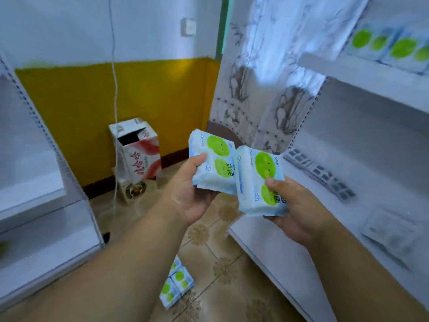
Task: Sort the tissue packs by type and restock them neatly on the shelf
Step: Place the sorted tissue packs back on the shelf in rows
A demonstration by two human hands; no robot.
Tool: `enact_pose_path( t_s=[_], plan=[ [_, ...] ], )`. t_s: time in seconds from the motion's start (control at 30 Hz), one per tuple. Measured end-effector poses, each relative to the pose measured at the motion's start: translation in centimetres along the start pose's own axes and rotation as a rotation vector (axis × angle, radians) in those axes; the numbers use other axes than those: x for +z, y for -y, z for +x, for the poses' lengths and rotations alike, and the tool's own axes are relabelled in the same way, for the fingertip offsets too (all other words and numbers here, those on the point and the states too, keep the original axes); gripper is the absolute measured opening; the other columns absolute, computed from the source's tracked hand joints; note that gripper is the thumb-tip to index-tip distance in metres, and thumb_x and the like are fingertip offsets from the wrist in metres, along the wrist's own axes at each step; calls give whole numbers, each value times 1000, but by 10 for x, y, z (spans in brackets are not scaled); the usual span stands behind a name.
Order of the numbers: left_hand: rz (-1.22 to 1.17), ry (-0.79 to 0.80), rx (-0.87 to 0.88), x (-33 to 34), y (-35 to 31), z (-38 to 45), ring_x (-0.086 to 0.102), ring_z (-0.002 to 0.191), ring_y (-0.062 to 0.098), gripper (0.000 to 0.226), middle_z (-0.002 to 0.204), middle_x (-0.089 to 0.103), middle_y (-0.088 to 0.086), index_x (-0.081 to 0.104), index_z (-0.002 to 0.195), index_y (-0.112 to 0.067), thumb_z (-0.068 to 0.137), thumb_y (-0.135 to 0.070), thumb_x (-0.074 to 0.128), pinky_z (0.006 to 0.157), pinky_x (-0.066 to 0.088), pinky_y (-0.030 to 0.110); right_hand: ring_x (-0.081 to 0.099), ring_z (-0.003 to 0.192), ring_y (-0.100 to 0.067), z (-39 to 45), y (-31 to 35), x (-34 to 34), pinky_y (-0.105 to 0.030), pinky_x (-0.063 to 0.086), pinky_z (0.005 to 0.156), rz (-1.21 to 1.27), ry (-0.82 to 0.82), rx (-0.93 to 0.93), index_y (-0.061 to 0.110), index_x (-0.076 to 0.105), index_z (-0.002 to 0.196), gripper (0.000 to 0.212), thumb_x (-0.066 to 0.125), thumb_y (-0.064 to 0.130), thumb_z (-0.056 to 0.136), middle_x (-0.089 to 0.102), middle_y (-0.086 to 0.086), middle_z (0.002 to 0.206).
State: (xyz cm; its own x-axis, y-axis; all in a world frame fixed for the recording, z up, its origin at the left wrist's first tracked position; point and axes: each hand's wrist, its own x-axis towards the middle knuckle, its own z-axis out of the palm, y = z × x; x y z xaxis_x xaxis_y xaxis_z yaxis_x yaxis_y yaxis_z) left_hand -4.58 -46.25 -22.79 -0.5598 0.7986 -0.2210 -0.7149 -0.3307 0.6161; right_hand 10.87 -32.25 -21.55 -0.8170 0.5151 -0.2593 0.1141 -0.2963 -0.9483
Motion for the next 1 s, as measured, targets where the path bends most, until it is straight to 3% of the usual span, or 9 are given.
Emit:
enact_pose_path(
  t_s=[0.07, 0.2, 0.33, 0.43, 0.53, 0.6, 0.67, 0.9, 1.0],
  plan=[
    [-18, -19, 39, 52, 15, 15, 70, 96, 30, 57, 120, 69, 16, 59, 130, -7, 76, -25, 60, 72, 61, 35, 66, 84, -31, -16, 34, -37, -45, 44, 83, 34, -62, -48, 13, 68, 113, 44, 75, 22, 70, 71, -15, 105],
    [-8, 96, 45, 151, 38, 35, 74, 87, 26, 35, 104, 75, 11, 69, 112, -12, 84, -32, 62, 70, 61, 37, 69, 73, -21, -46, 102, -95, -32, 51, 66, -13, -158, -164, 20, 65, 108, 41, 69, 25, 68, 74, -7, 95],
    [88, 96, 94, 221, 43, 65, 73, 91, 31, 58, 108, 74, 13, 64, 124, -16, 70, -33, 74, 64, 60, 42, 70, 74, -25, -47, 147, -127, -37, 53, 64, 60, -293, -302, 13, 58, 108, 56, 80, 25, 57, 73, -13, 97],
    [143, 100, 170, 263, 36, 100, 73, 90, 32, 37, 107, 74, 12, 65, 119, -19, 84, -25, 72, 70, 59, 49, 71, 70, -21, -30, 180, -140, -38, 59, 64, 161, -368, -423, 9, 59, 103, 47, 77, 18, 60, 73, -10, 89],
    [203, 80, 287, 297, 26, 144, 73, 71, 22, 21, 97, 73, 12, 60, 108, -17, 89, -15, 68, 64, 60, 42, 71, 77, -22, -2, 212, -155, -42, 60, 73, 274, -407, -489, 8, 62, 106, 46, 76, 15, 63, 74, -9, 90],
    [242, 118, 333, 314, 19, 173, 71, 68, 20, 39, 96, 72, 10, 52, 122, -19, 88, -8, 68, 57, 56, 35, 71, 83, -24, 21, 233, -166, -46, 59, 80, 287, -448, -532, 9, 64, 109, 43, 76, 14, 69, 74, -10, 95],
    [286, 190, 337, 329, 13, 202, 71, 77, 22, 56, 99, 70, 5, 46, 131, -30, 87, -3, 67, 62, 60, 38, 71, 88, -26, 45, 252, -177, -53, 55, 88, 295, -500, -564, 10, 66, 108, 33, 75, 9, 77, 74, -10, 98],
    [638, 323, 264, 374, -6, 318, 62, 77, 20, 29, 103, 69, 9, 58, 107, -18, 83, -24, 75, 68, 50, 33, 72, 91, -27, 112, 300, -224, -52, 55, 89, 351, -630, -542, 3, 65, 106, 22, 70, 3, 84, 75, -14, 98],
    [890, 448, 239, 394, -16, 361, 62, 77, 21, 33, 101, 63, 12, 55, 102, -11, 78, -10, 78, 70, 54, 37, 72, 91, -28, 130, 316, -249, -46, 58, 84, 227, -719, -542, 1, 63, 114, 34, 72, 3, 82, 74, -16, 105]
  ],
)
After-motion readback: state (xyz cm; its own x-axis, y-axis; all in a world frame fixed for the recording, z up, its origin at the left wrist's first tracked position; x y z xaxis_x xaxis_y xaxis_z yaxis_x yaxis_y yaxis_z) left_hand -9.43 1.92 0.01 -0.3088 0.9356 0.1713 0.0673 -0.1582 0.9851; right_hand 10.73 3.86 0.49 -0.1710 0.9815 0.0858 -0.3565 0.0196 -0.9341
